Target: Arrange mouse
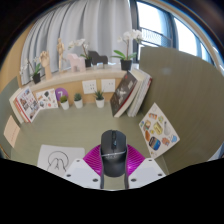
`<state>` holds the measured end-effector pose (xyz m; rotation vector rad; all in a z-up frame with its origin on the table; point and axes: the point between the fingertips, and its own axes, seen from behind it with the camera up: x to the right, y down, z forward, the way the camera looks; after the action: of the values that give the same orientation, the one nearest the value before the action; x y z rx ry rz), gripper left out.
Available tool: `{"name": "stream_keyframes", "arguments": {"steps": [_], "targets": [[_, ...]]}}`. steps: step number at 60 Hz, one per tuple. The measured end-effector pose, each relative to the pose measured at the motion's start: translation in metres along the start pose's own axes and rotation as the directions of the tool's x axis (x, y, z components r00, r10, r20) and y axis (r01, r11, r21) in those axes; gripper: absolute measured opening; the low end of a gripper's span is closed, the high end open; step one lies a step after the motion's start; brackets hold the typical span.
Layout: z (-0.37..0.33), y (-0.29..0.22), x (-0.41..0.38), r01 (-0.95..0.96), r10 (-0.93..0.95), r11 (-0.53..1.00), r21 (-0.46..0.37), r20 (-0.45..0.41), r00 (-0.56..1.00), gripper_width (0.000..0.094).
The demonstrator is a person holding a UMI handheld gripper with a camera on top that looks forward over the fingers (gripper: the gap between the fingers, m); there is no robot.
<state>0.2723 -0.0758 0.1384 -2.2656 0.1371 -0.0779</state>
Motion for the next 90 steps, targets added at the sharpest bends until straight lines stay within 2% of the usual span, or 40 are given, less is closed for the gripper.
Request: {"name": "stream_keyframes", "arguments": {"steps": [9,15,22,34,39,45,50,56,60,64,65,69,82,90], "targets": [[-0.037,-0.081,-0.074,0.003,-0.008,0.991,0.135,0.038,0.999,0.0269],[-0.037,-0.087,-0.13,0.025,-0.034,0.989,0.145,0.061,0.998,0.0267],[-0.009,-0.041,-0.188,0.066,-0.071,0.996,0.058,0.077,0.994,0.0267],[0.042,0.082,-0.239,0.079,-0.065,0.985,-0.154,0.095,0.993,0.0266],[0.054,0.116,-0.245,0.079,-0.061,0.974,-0.211,0.093,0.994,0.0266],[0.062,0.14,-0.247,0.075,-0.054,0.967,-0.242,0.09,0.994,0.0282],[0.064,0.137,-0.246,0.093,-0.076,0.973,-0.213,0.086,0.993,0.032],[0.066,0.138,-0.246,0.072,-0.052,0.972,-0.224,0.093,0.994,0.0411],[0.065,0.143,-0.246,0.067,-0.043,0.964,-0.259,0.097,0.994,0.0463],[0.06,0.132,-0.236,0.072,-0.059,0.968,-0.239,0.063,0.996,0.0641],[0.058,0.128,-0.232,0.078,-0.067,0.97,-0.231,0.054,0.996,0.0716],[0.046,0.11,-0.224,0.081,-0.079,0.976,-0.202,0.021,0.997,0.0825],[-0.039,0.04,-0.228,0.026,-0.02,0.995,-0.093,0.071,0.997,0.0834],[-0.094,0.015,-0.224,0.01,-0.007,0.999,-0.033,0.089,0.996,0.0833]]}}
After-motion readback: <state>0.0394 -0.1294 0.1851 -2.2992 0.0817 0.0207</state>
